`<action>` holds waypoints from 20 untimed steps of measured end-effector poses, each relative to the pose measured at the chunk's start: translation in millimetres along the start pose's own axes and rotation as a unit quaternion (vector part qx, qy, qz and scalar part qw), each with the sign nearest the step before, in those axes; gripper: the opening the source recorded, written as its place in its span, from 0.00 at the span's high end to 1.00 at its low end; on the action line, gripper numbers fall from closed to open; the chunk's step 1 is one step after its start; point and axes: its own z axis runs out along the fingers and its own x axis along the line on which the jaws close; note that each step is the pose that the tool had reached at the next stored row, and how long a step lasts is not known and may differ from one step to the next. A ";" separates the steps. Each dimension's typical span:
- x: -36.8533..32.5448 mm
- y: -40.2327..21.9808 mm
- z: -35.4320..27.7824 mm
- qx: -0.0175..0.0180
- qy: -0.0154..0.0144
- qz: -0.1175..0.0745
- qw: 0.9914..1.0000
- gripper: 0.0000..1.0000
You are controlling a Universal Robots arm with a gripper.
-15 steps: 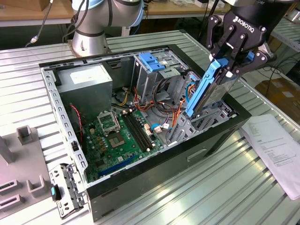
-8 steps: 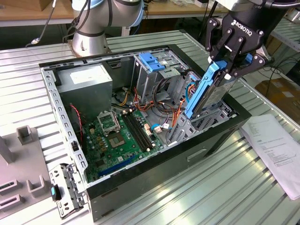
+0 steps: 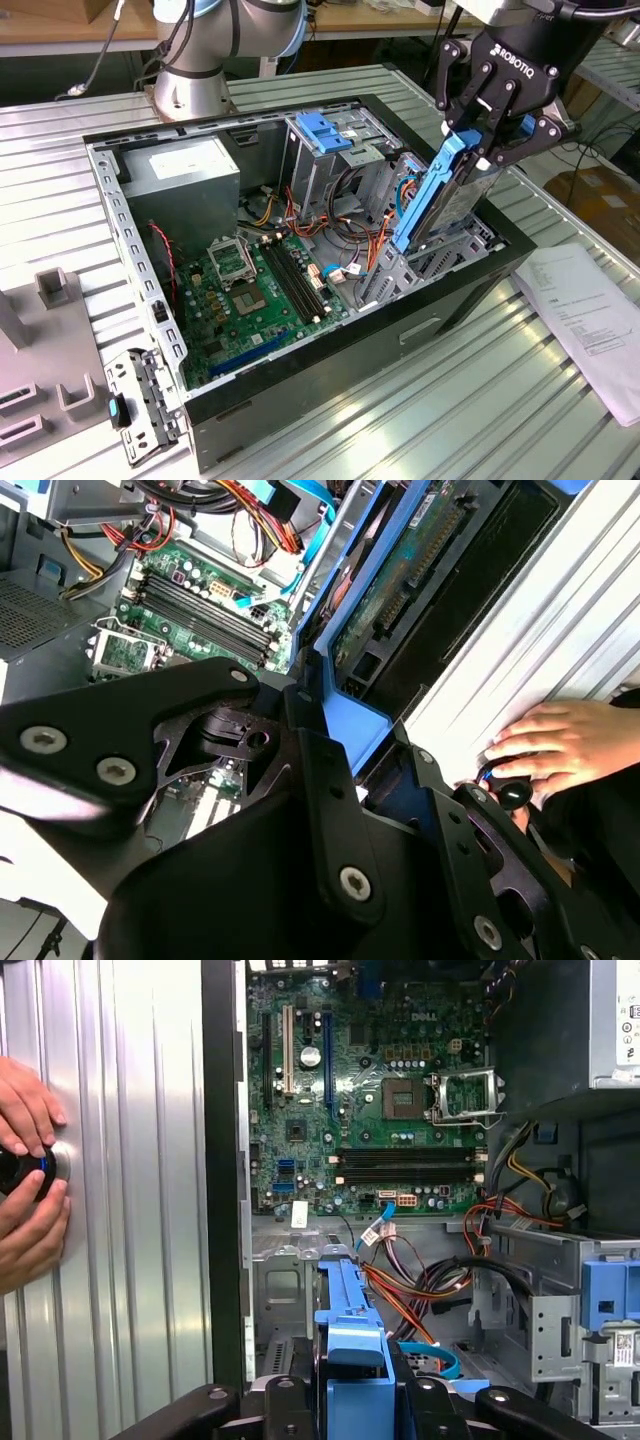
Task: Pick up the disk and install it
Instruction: 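Insert the disk into the insertion slot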
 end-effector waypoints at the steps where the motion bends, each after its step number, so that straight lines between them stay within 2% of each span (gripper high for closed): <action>1: -2.0 0.2 2.4 0.000 0.000 0.002 1.000 0.63; 3: -1.9 0.3 7.7 0.000 0.000 0.003 1.000 0.63; 13: -1.6 0.6 16.5 0.000 0.000 0.003 1.000 0.63; 20: -1.4 0.9 26.1 0.000 0.000 0.004 1.000 0.63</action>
